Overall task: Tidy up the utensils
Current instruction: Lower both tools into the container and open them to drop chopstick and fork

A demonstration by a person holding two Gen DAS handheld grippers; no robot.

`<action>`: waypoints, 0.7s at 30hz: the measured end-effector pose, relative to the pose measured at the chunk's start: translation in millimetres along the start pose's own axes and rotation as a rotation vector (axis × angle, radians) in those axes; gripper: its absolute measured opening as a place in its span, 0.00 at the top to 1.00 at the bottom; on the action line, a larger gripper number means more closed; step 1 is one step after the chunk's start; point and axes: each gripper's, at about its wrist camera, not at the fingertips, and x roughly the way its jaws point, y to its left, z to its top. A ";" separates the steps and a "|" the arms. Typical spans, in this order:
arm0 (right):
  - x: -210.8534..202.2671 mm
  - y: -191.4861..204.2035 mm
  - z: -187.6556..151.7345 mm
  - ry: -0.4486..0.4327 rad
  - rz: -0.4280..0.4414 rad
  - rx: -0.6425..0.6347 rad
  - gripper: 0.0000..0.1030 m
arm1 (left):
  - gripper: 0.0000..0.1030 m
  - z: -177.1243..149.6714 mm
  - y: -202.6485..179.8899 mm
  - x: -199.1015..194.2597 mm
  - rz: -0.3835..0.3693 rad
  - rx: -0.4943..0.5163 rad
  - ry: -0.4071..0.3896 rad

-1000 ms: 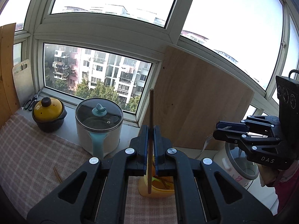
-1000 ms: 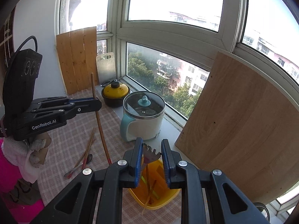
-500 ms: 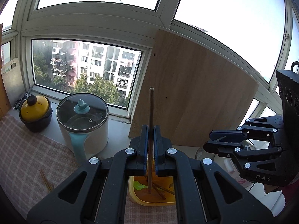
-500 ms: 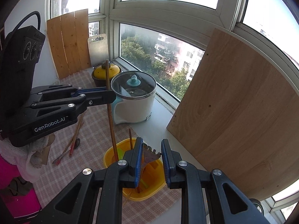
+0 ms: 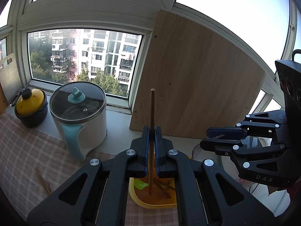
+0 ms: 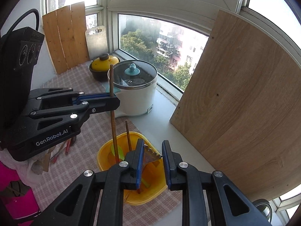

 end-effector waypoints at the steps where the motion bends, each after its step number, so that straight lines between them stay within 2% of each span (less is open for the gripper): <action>1: 2.4 0.1 -0.8 0.003 0.001 -0.001 0.83 | 0.97 -1.3 -0.1 2.7 0.000 0.001 0.008; 17: 37.8 -14.4 -8.6 0.046 0.018 0.029 0.86 | 0.97 -17.4 2.6 32.8 0.004 0.015 0.092; 18: 39.5 -14.3 -8.4 0.047 0.015 0.028 0.89 | 0.97 -17.7 2.7 33.6 0.003 0.015 0.093; 19: 41.1 -14.6 -8.5 0.050 0.014 0.028 0.98 | 0.97 -17.6 2.7 34.0 0.001 0.015 0.095; 21: 43.0 -15.8 -8.6 0.052 0.013 0.033 0.99 | 0.97 -17.8 3.0 34.4 -0.005 0.015 0.099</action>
